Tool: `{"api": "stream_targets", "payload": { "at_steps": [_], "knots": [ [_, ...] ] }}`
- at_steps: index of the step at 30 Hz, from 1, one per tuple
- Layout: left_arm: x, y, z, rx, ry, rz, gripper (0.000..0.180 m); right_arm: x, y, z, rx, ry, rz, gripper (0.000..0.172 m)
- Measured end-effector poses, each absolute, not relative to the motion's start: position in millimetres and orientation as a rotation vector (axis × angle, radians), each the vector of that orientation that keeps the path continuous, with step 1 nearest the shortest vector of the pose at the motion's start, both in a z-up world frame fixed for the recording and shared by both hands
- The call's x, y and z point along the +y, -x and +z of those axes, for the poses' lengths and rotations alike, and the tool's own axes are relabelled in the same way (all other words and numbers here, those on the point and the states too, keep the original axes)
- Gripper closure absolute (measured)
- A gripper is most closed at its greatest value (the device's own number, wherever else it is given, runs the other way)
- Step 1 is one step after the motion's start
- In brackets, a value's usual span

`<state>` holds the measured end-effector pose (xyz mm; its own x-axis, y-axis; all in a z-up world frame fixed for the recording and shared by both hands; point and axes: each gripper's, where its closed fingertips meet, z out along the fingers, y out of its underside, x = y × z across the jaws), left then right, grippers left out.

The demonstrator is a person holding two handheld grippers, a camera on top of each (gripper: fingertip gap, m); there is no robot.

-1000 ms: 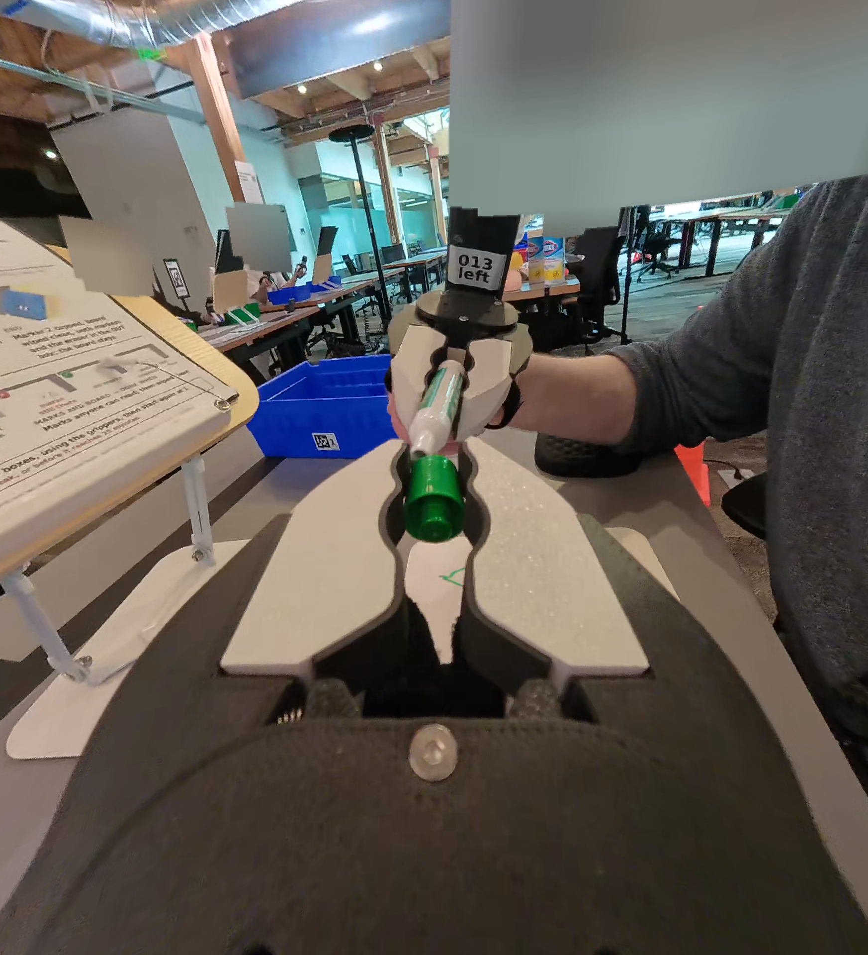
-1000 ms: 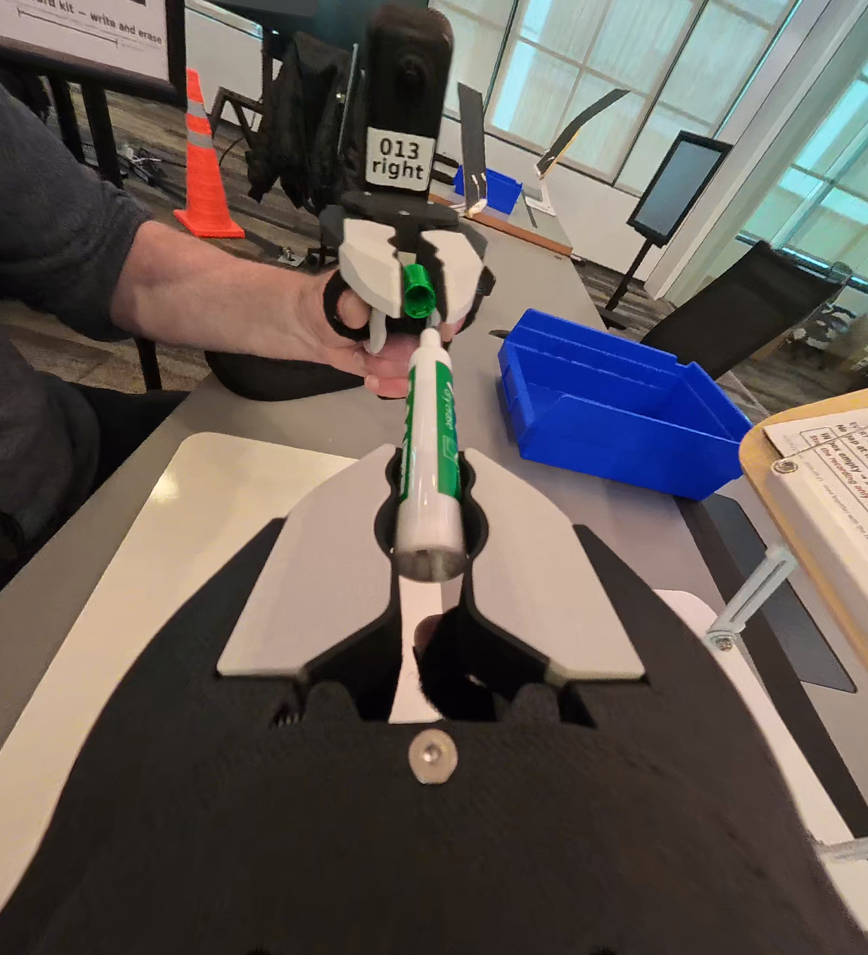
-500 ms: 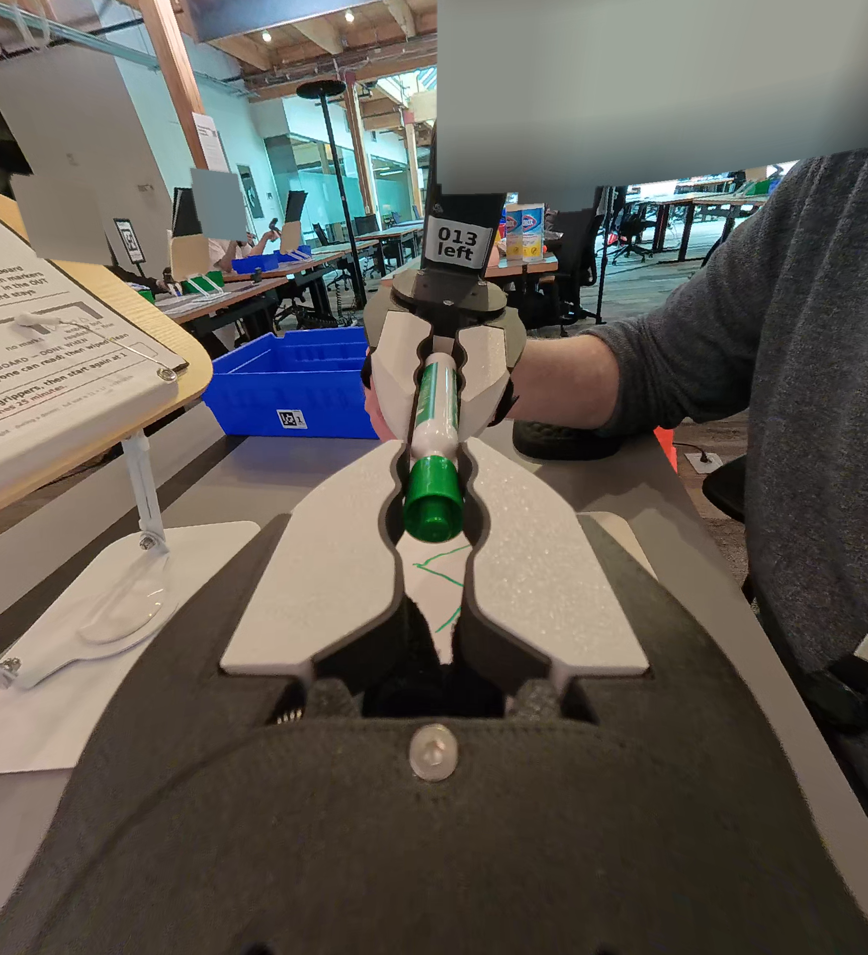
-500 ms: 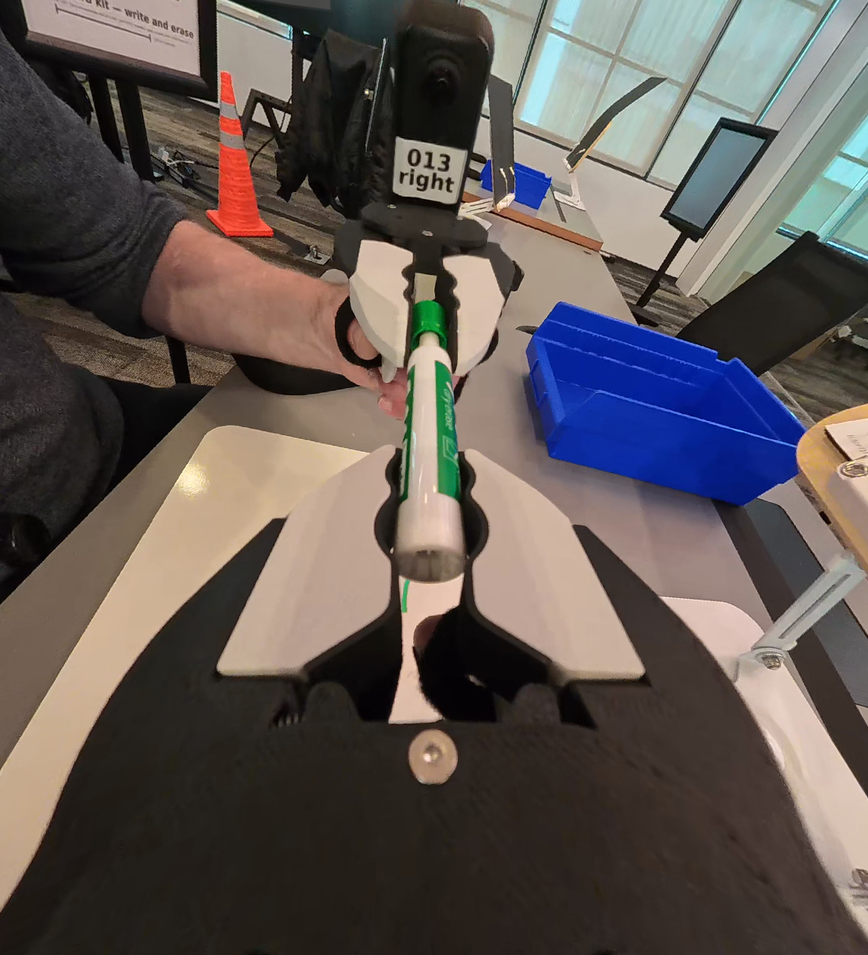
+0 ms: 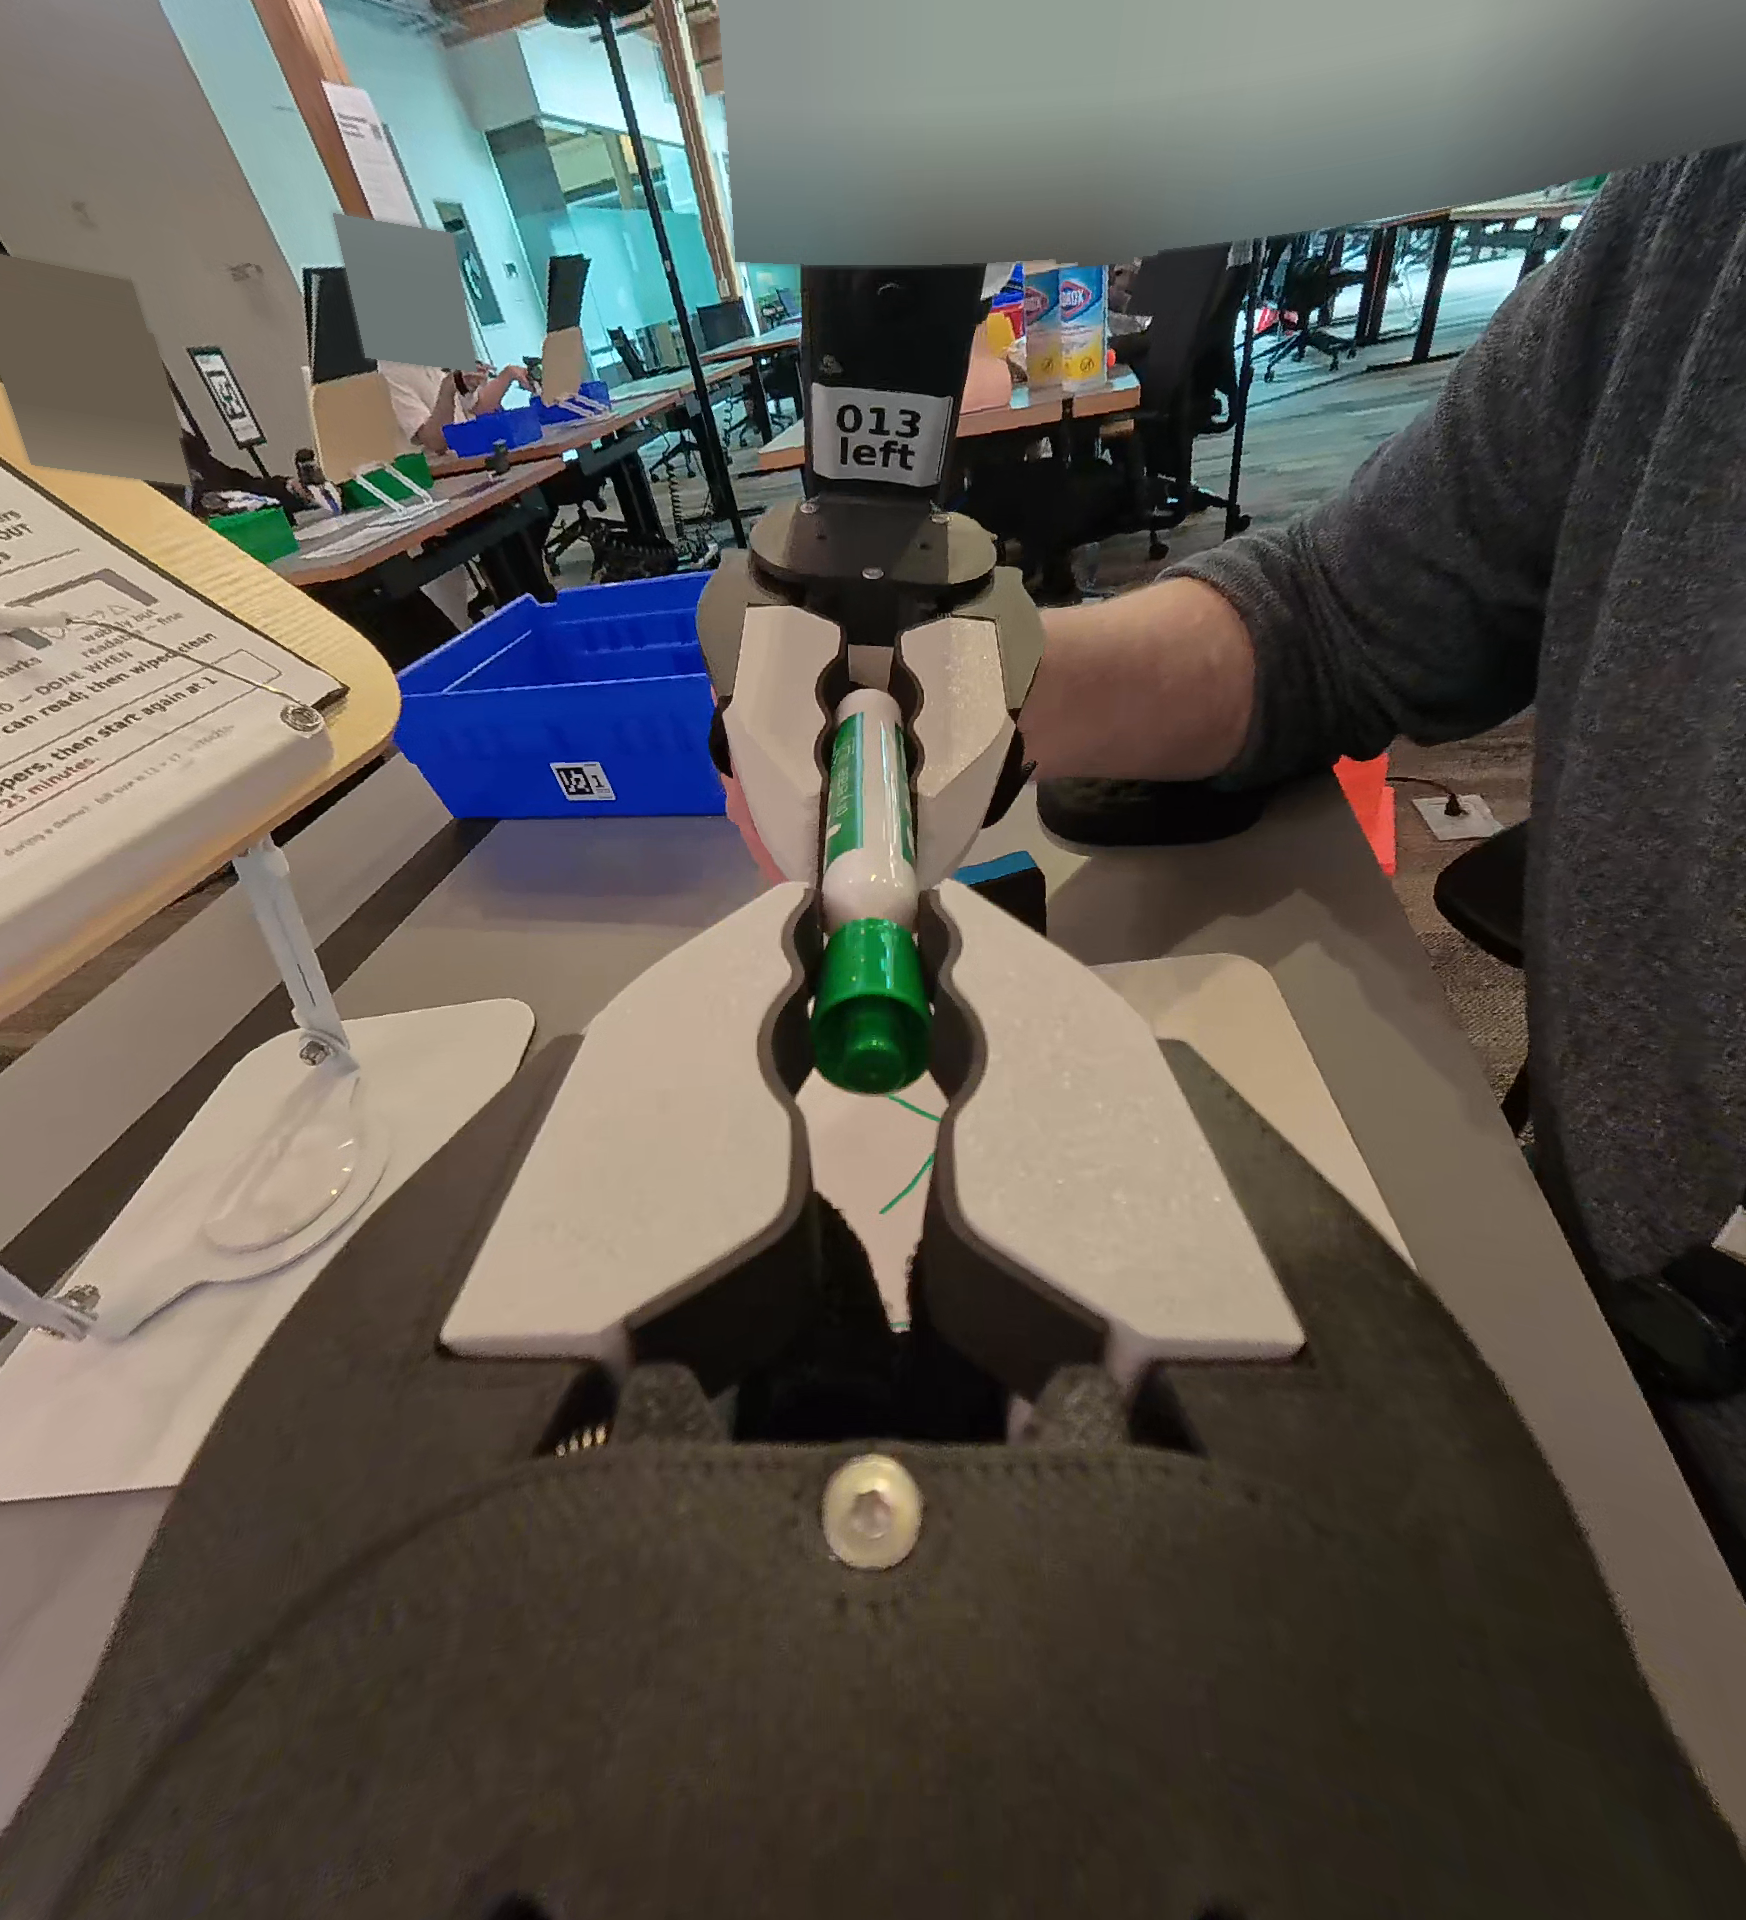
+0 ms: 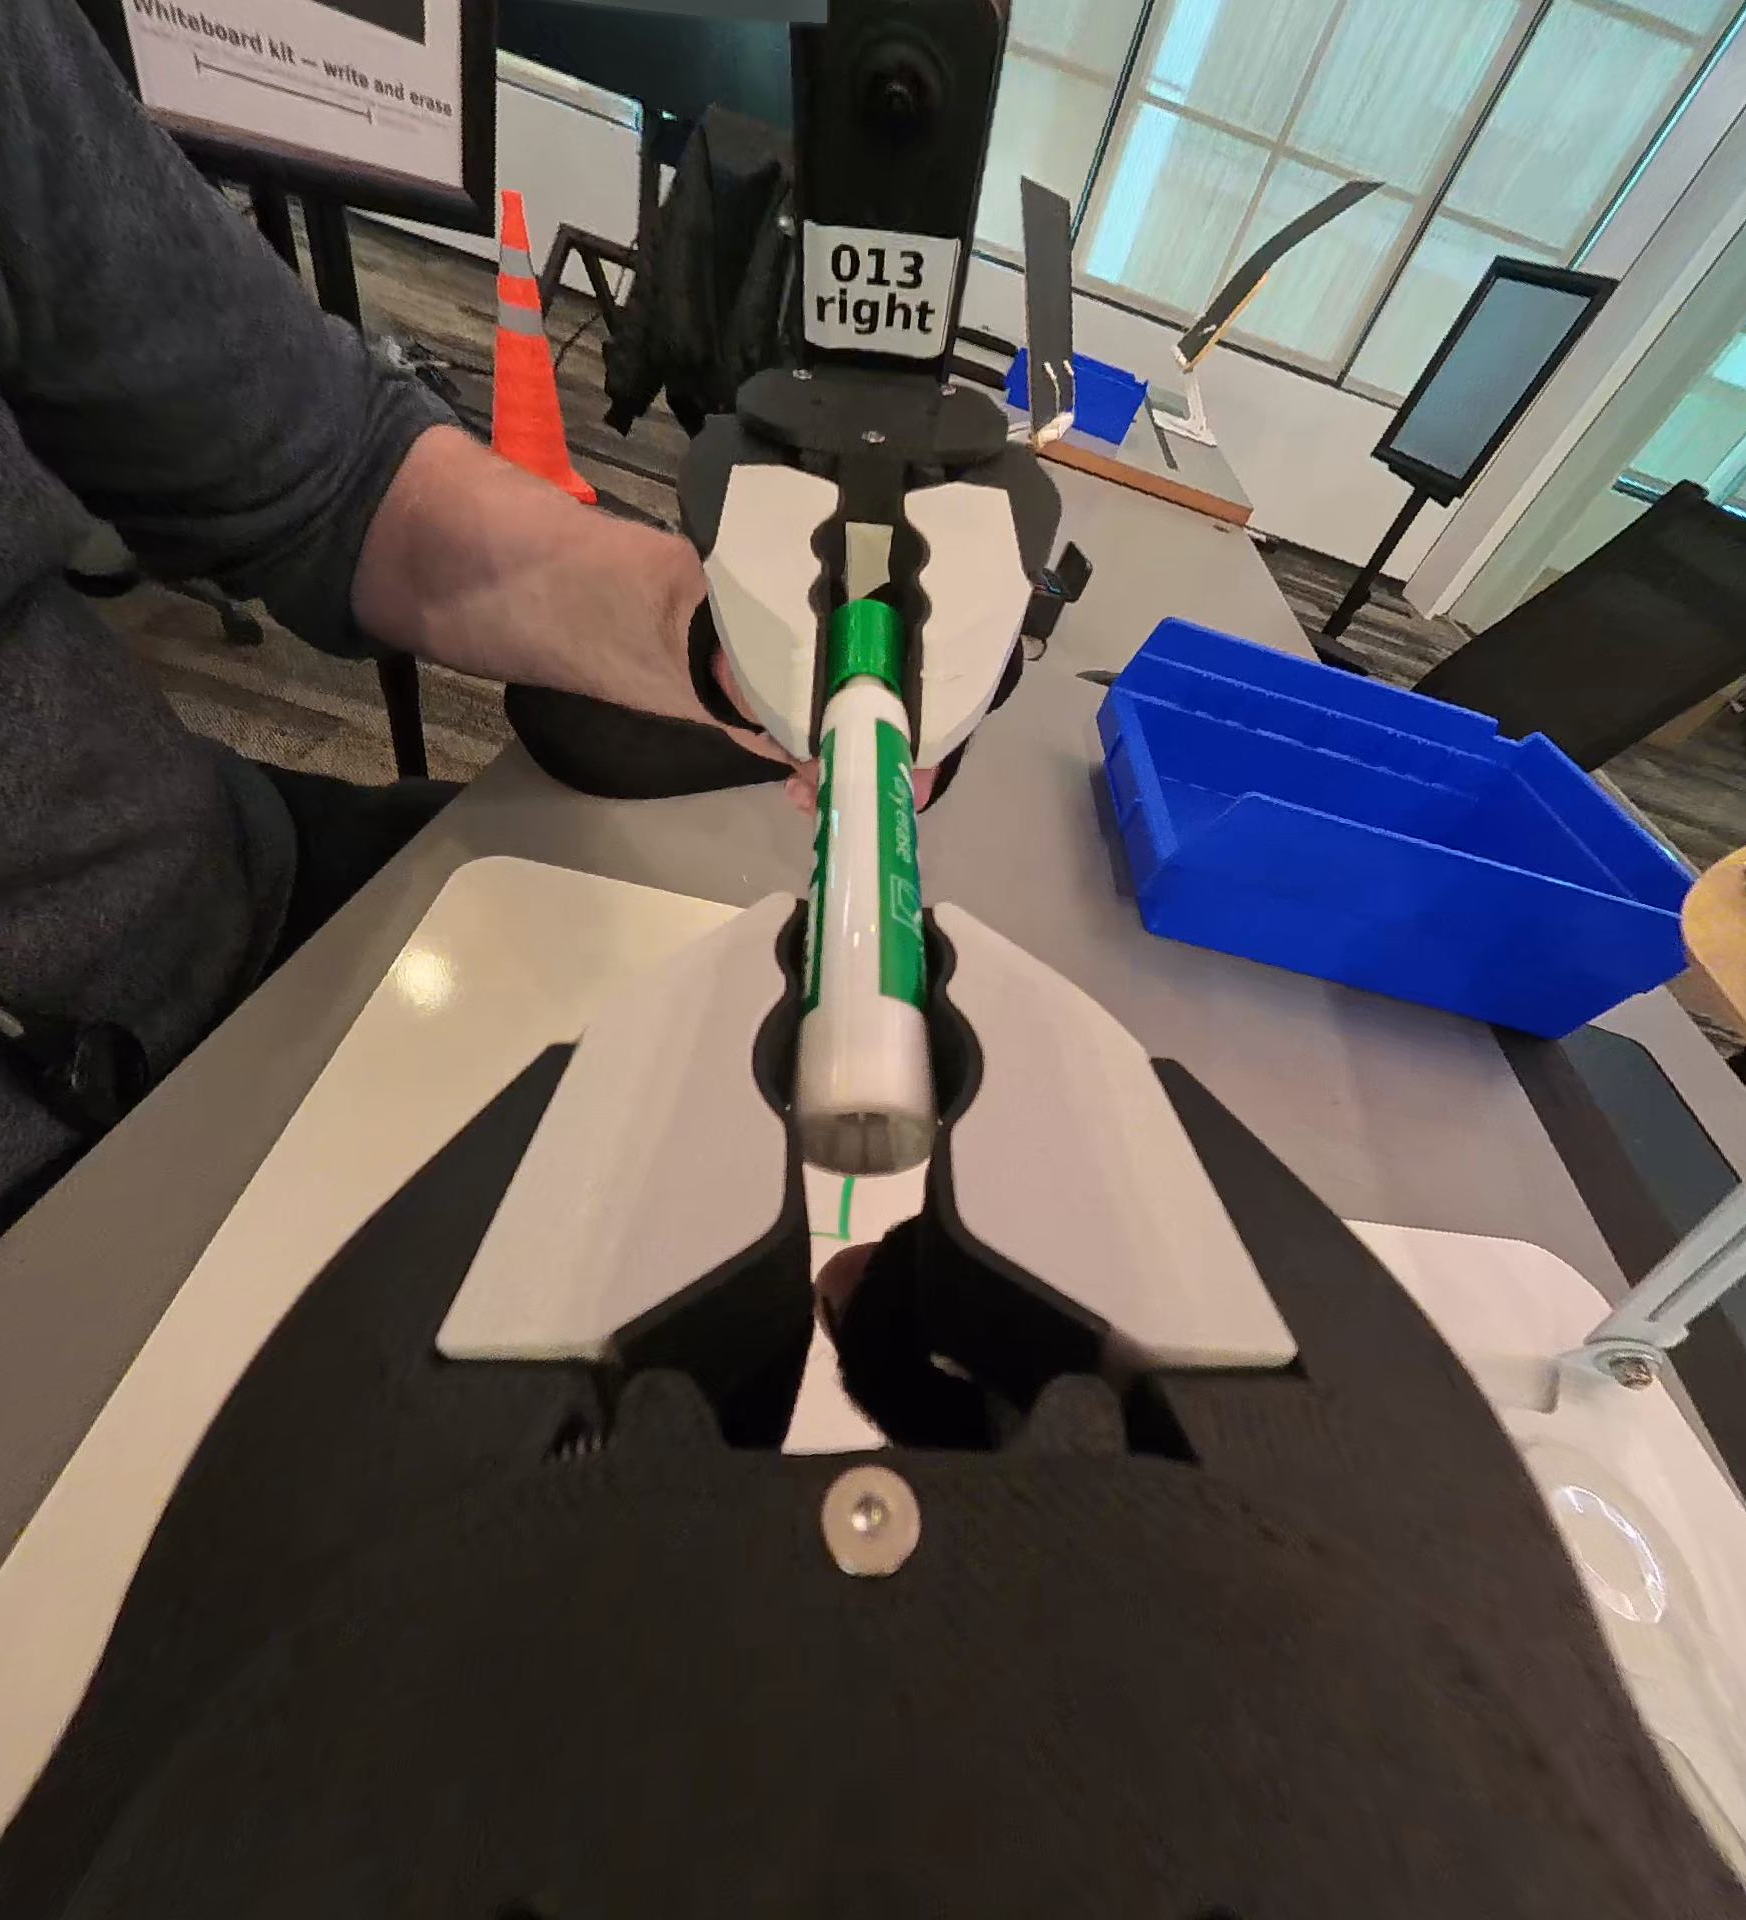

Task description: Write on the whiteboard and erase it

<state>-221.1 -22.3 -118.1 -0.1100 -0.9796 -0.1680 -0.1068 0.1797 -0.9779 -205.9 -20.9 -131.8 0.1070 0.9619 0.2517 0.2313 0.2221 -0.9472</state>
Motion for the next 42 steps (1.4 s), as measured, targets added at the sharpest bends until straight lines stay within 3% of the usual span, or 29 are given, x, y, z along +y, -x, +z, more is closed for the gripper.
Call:
{"api": "stream_targets", "payload": {
  "at_steps": [42],
  "knots": [
    [-27.6, 213.9, -113.4, 1.289, 1.091, -1.312, 0.162, -24.2, 212.0, -126.6, -1.316, 1.133, 0.796, 0.153]
  ]
}}
